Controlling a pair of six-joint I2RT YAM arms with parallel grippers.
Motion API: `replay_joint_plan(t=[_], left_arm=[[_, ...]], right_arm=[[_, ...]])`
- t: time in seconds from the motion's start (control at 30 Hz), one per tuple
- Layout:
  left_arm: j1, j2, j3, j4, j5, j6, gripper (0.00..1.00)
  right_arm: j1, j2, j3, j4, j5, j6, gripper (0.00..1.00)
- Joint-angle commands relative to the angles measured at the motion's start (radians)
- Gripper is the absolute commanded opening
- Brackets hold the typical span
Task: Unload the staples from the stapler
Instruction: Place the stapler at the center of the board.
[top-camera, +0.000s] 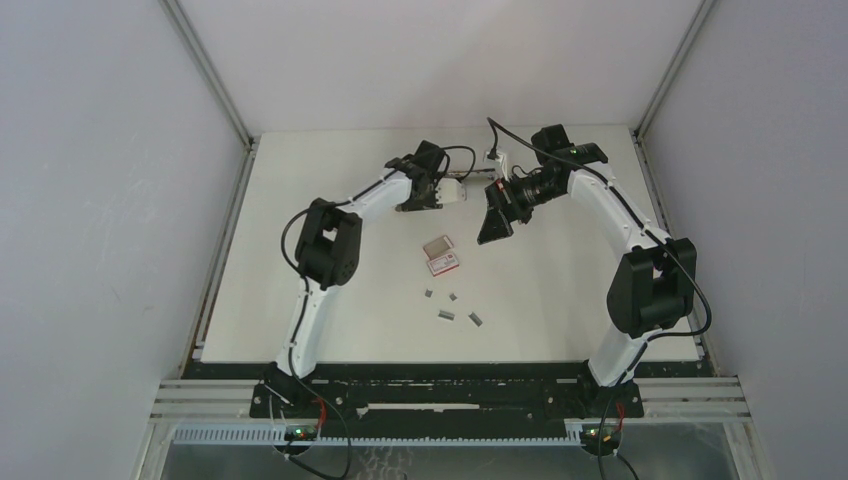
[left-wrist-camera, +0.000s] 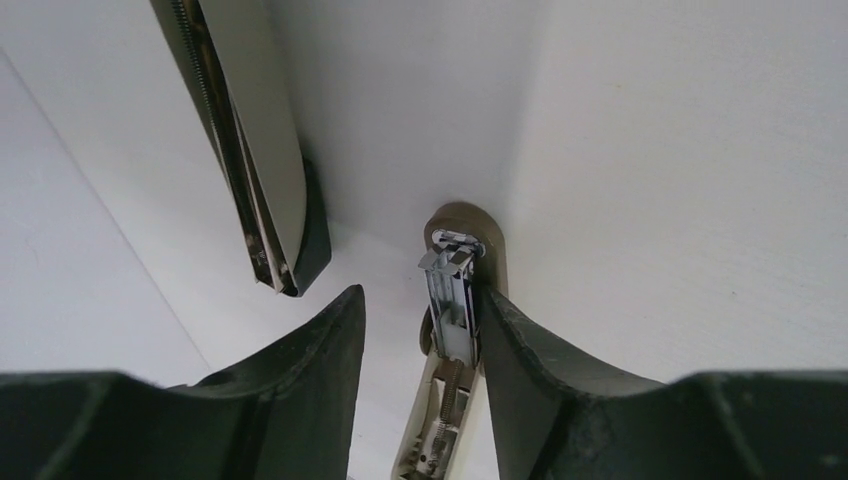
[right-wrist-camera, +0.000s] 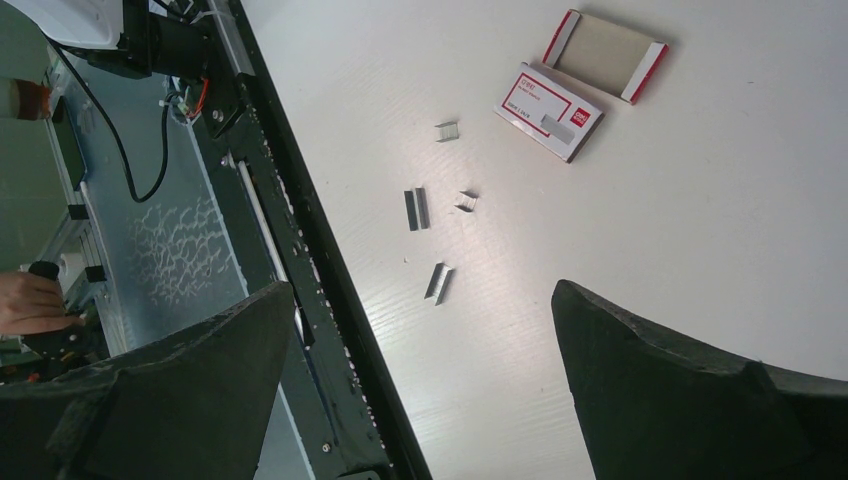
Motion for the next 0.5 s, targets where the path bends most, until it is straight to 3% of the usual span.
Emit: replay_joint_plan(t=[0.0, 0.2, 0.47], left_arm=[[0.001, -0.108, -0.002, 0.044, -0.003, -0.015, 0.52], [-0.001, -0.212, -0.029, 0.046, -0.004, -0.051, 0.61], [-0.006, -0.441, -0.144, 0.016, 0.042, -0.182, 0.82]], right_arm=[[-0.006, -0.046, 0.001, 0.016, -0.022, -0.011, 1.00], [-0.004, -0.050, -0.008, 0.020, -0.008, -0.017, 1.00], [-0.004, -0.046, -0.022, 0.040, 0.009, -0.012, 1.00]])
